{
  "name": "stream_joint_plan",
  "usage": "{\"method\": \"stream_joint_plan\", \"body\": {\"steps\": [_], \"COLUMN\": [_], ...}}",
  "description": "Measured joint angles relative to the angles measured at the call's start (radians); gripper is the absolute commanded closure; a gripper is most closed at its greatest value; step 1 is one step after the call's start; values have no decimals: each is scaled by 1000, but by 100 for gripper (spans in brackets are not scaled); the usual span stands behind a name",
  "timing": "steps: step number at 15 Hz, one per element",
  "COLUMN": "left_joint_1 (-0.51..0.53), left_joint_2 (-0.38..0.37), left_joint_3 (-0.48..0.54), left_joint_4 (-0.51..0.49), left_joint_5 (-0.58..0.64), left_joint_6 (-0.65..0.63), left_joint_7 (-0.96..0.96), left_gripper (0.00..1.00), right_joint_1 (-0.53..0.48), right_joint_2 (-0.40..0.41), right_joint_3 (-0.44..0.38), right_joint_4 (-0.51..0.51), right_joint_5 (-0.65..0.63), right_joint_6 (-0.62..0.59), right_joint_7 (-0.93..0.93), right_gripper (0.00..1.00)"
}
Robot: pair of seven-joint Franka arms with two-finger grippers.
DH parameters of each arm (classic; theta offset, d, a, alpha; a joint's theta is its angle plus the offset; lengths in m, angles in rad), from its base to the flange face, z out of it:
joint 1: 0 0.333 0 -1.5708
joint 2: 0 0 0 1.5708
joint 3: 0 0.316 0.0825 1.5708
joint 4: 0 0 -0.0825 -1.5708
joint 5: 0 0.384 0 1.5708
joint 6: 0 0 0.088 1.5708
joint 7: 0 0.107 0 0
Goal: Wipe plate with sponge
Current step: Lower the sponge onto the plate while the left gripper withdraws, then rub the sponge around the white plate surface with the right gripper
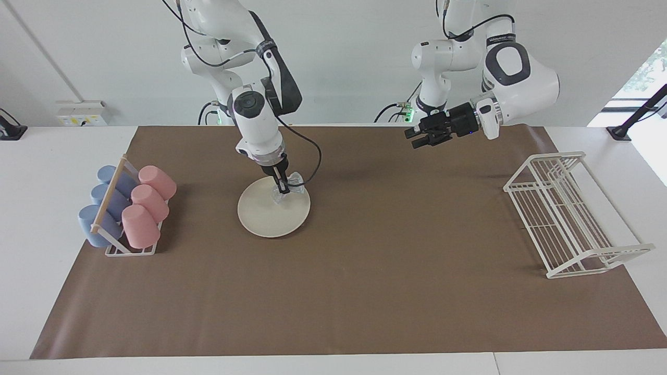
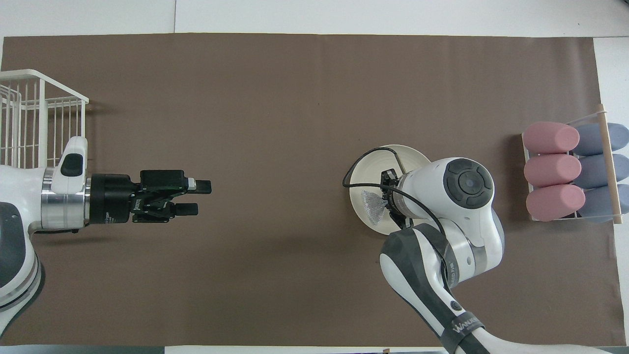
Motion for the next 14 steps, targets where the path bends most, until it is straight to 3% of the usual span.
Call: {"method": "stream_joint_plan", "body": {"steps": [9,11,14], "left_joint_1": [7,7,8], "left_joint_2": [5,16,30], "left_joint_3": [-2,-5,-5], "left_joint_4": [277,323,349], "left_joint_5": [784,874,904], "left_joint_6": [-177,-205,-213], "left_joint_7": [-82,-82,-82], "left_gripper": [0,0,0], "right_joint_1": [-1,-22,-76], "right_joint_2": [30,42,42], "right_joint_3": [8,5,4], "right_joint_4": [-60,-61,-67], "right_joint_5": [1,1,1], "right_joint_6": [82,83,83], "right_joint_7": [-62,-125,-245], "right_gripper": [100,100,100]}}
